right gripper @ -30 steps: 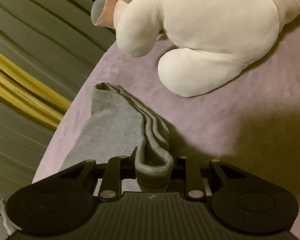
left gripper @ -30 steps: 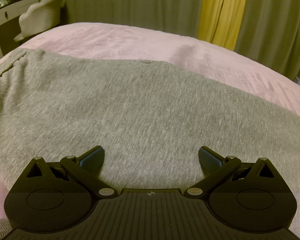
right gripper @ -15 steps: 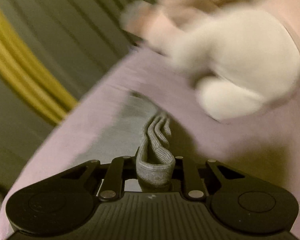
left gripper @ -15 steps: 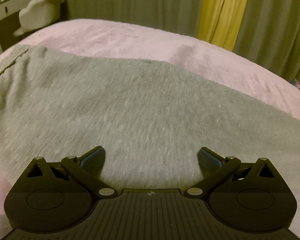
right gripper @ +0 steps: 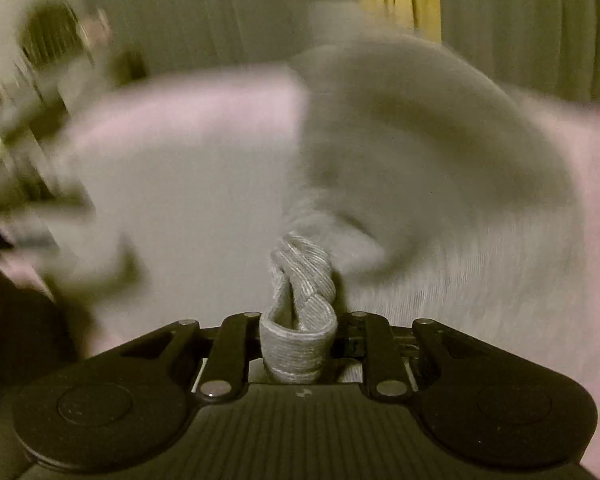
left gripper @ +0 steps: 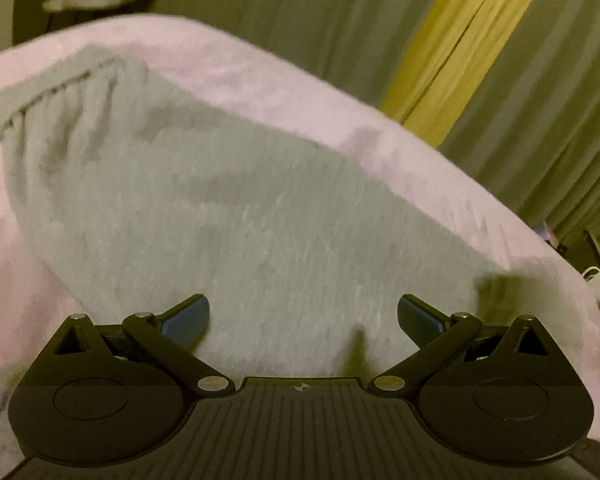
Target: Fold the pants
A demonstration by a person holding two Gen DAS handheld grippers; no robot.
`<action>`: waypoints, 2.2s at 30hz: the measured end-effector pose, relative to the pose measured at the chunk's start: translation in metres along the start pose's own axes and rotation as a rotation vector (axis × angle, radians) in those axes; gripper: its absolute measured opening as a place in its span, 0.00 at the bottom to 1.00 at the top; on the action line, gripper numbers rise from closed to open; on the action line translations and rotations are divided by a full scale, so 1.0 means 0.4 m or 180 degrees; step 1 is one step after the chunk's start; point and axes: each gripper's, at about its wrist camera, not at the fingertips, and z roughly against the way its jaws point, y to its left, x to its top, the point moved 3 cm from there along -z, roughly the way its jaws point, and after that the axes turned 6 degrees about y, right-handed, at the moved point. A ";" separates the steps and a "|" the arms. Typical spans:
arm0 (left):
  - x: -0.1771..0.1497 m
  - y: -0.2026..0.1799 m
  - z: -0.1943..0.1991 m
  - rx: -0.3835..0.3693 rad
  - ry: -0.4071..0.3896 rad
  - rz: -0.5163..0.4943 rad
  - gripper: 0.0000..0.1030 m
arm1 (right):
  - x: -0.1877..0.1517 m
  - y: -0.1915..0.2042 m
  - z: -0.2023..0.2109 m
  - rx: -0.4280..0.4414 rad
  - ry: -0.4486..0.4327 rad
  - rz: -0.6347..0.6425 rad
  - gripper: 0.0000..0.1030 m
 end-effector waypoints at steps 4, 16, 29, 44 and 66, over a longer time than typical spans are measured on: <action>0.005 -0.003 -0.032 0.0014 0.0056 -0.0017 1.00 | 0.003 0.045 0.026 -0.0197 -0.0142 0.0302 0.24; 0.004 0.014 -0.054 -0.0028 0.0156 0.0121 1.00 | 0.041 0.060 0.123 -0.0134 -0.0616 -0.0146 0.21; 0.007 0.019 -0.072 0.0029 0.0206 0.0128 1.00 | -0.009 -0.026 0.174 0.0480 -0.0489 -0.0619 0.89; -0.010 -0.028 -0.070 -0.0018 0.0318 -0.0168 1.00 | -0.110 -0.329 0.139 0.1164 -0.0379 -0.2970 0.95; -0.208 -0.369 -0.138 -0.0130 0.0803 -0.1677 0.81 | -0.120 -0.400 0.149 0.1096 -0.0417 -0.2823 0.96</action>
